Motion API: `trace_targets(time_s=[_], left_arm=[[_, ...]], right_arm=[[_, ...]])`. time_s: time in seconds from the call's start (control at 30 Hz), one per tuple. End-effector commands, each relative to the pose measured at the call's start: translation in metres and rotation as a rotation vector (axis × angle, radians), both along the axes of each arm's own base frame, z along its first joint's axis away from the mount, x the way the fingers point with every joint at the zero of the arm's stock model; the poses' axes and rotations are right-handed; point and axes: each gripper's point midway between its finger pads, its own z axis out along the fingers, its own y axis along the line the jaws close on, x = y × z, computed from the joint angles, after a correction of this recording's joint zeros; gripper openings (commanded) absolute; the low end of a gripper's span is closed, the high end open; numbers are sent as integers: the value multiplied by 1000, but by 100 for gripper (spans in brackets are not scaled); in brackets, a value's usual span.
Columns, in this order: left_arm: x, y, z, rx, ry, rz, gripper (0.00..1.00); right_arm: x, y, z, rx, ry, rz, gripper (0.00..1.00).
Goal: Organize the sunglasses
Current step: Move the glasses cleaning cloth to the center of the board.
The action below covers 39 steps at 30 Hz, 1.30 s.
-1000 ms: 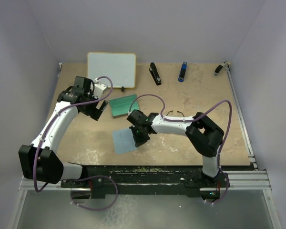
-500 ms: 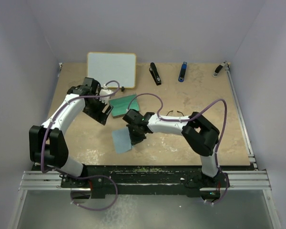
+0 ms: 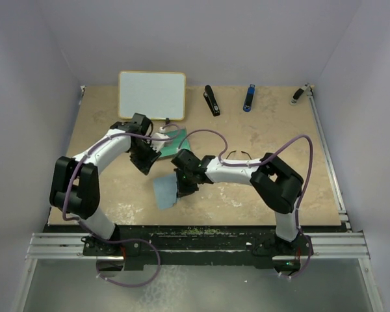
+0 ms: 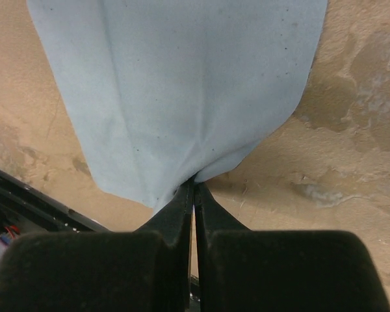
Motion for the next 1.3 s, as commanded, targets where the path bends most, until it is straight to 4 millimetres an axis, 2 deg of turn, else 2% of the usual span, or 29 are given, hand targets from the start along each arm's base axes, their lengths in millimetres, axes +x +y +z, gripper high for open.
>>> trace_targets(time_s=[0.0, 0.1, 0.17, 0.2, 0.4, 0.57, 0.77, 1.0, 1.1, 1.27], left_arm=[[5, -32, -4, -86, -34, -90, 31], [5, -43, -12, -99, -14, -98, 20], [4, -48, -21, -96, 2, -109, 6], [1, -50, -25, -97, 13, -118, 4], [-19, -66, -42, -165, 120, -159, 3], [-25, -69, -51, -164, 171, -182, 3], [-40, -62, -65, -129, 255, -256, 3], [-46, -45, -71, -69, 216, -293, 3], [-41, -42, -67, -49, 185, -283, 3], [-12, -39, -52, -41, 74, -230, 3]], right_arm=[[-17, -39, -46, -164, 50, -31, 0], [-17, -39, -46, -158, 52, -41, 0], [-18, -40, -48, -158, 55, -41, 0], [-19, -41, -48, -159, 58, -40, 0], [-29, -43, -53, -147, 96, -32, 0], [-32, -44, -54, -143, 107, -33, 0], [-36, -43, -52, -121, 122, -39, 0], [-39, -45, -57, -130, 135, -43, 0], [-37, -49, -58, -147, 131, -58, 0], [-35, -52, -55, -156, 115, -81, 0]])
